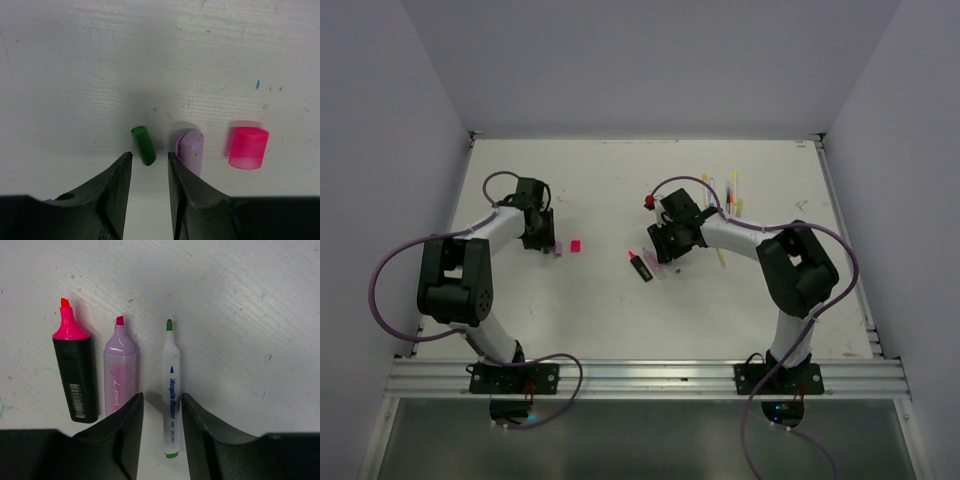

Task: Open the pen caps

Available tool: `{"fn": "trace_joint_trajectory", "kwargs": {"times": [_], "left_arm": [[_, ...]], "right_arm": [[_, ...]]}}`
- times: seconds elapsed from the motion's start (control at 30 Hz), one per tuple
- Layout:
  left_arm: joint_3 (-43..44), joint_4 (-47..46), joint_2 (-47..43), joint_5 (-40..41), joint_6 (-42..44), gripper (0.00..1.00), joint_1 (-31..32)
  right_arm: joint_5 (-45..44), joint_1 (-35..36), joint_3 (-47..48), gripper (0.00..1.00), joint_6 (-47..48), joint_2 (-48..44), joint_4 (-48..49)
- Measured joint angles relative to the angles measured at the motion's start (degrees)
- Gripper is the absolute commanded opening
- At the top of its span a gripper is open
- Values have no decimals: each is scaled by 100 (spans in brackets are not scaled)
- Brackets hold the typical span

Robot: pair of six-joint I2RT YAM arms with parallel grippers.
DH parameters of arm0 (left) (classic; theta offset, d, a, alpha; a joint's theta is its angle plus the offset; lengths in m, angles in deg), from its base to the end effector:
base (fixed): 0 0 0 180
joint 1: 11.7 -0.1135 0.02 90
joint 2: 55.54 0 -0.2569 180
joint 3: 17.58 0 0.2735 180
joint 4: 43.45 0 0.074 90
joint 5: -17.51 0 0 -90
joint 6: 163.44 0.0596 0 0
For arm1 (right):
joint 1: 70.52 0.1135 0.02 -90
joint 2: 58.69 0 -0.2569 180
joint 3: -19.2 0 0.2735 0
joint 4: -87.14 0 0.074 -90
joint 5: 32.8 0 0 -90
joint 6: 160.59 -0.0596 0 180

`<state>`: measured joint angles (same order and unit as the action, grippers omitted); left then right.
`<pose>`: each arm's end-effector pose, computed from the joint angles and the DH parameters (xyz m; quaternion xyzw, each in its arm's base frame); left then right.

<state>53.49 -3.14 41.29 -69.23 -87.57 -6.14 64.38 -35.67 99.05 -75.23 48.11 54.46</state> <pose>0.3497 -0.0306 0.1277 -0.0789 0.9747 -0.0080 0.2089 0.3284 0.2377 0.1206 -0.2668 0.9256 0.1452 0.2256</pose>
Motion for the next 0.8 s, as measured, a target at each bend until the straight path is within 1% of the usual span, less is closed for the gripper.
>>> {"fn": "trace_joint_trajectory", "kwargs": {"times": [0.07, 0.1, 0.13, 0.2, 0.23, 0.27, 0.33, 0.37, 0.43, 0.47, 0.57, 0.6, 0.63, 0.7, 0.8], "left_arm": [[-17, -7, -13, 0, -2, 40, 0], [-24, -4, -42, 0, -4, 41, 0], [-39, -7, -85, 2, -11, 42, 0], [-85, -4, -254, 17, -26, 46, 0], [-111, 11, -376, 24, -37, 48, 0], [-120, 33, -514, 48, -48, 53, 0], [-138, 28, -859, 118, -127, 57, 0], [-142, 28, -1058, 166, -160, 63, 0], [-170, -15, -1456, 232, -236, 71, 0], [-221, -42, -1749, 269, -282, 77, 0], [-428, -166, -2509, 334, -372, 89, 0], [-514, -212, -2789, 343, -382, 91, 0], [-623, -297, -3042, 354, -407, 100, 0], [-848, -407, -3545, 358, -426, 100, -2], [-1130, -527, -4172, 358, -433, 100, -4]], "right_arm": [[-24, 0, 0, 49, -31, -46, -26], [-37, 0, 0, 55, -48, -92, -39], [-85, -2, 0, 58, -81, -168, -72], [-208, -4, 0, 63, -133, -356, -120], [-275, -11, 0, 68, -173, -485, -136], [-363, -24, 0, 69, -216, -619, -146], [-551, -87, 0, 72, -330, -907, -164], [-669, -142, 0, 73, -398, -1040, -173], [-922, -332, 0, 73, -544, -1266, -190], [-1027, -461, 0, 72, -616, -1335, -192], [-1274, -883, -15, 72, -833, -1373, -267], [-1335, -1047, -50, 72, -898, -1366, -295], [-1390, -1200, -105, 72, -957, -1366, -317], [-1475, -1471, -197, 70, -1051, -1325, -393], [-1523, -1698, -275, 68, -1156, -1182, -505]]}}
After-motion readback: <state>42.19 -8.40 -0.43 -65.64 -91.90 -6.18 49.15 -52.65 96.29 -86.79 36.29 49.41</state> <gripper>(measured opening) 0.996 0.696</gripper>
